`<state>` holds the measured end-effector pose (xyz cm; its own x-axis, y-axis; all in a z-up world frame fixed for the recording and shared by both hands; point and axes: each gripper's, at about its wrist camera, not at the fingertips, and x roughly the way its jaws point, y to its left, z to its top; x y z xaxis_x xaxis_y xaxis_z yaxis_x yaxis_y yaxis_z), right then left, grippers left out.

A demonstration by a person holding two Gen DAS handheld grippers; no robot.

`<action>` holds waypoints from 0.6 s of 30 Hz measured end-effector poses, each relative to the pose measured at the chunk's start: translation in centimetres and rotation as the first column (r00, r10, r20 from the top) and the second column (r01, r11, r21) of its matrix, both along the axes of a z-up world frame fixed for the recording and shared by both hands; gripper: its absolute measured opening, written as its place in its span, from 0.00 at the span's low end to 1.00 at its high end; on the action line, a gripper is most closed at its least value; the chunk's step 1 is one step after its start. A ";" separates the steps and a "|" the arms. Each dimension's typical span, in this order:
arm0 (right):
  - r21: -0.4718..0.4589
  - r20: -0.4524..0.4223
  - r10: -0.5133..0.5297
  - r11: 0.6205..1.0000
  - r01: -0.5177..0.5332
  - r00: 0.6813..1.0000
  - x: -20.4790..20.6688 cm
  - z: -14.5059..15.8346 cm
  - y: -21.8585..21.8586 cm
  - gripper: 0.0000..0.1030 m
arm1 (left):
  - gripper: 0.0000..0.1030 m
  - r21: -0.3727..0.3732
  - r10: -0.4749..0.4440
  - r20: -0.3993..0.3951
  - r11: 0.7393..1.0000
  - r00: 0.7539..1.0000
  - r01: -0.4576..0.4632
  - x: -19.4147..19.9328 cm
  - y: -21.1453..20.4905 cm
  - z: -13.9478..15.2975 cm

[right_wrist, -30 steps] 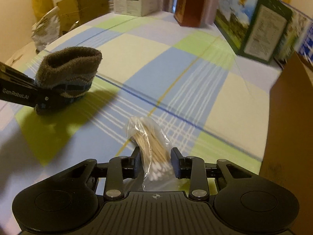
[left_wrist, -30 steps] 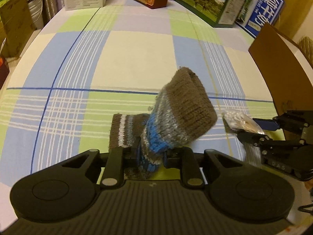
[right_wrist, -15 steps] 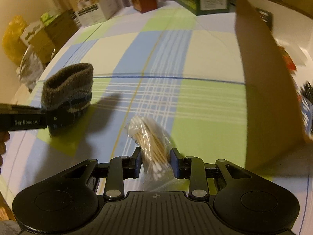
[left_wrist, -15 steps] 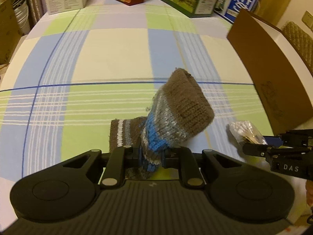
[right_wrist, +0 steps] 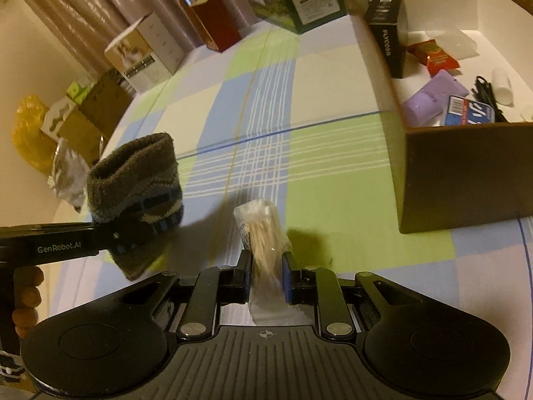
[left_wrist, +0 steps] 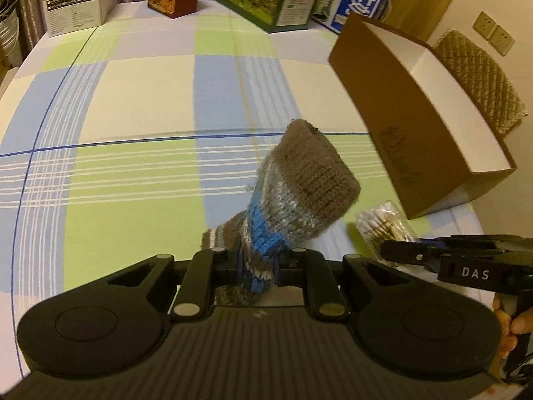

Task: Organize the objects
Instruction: 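Carry the sock in the left tool and swab bag in the right tool into the brown box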

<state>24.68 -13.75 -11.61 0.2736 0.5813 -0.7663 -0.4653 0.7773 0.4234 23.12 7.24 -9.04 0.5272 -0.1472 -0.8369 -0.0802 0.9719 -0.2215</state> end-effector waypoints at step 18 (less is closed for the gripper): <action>0.122 0.080 -0.052 0.992 0.042 0.995 -1.0 4.8 -3.7 0.15 | 0.11 -0.032 -0.061 0.091 0.997 0.994 0.064 -0.5 -3.8 4.1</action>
<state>23.63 -17.43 -6.81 0.3627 0.6527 -0.6652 -0.4671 0.7450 0.4762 22.66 3.41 -4.91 0.5885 -0.2106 -0.7806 0.0023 0.9659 -0.2588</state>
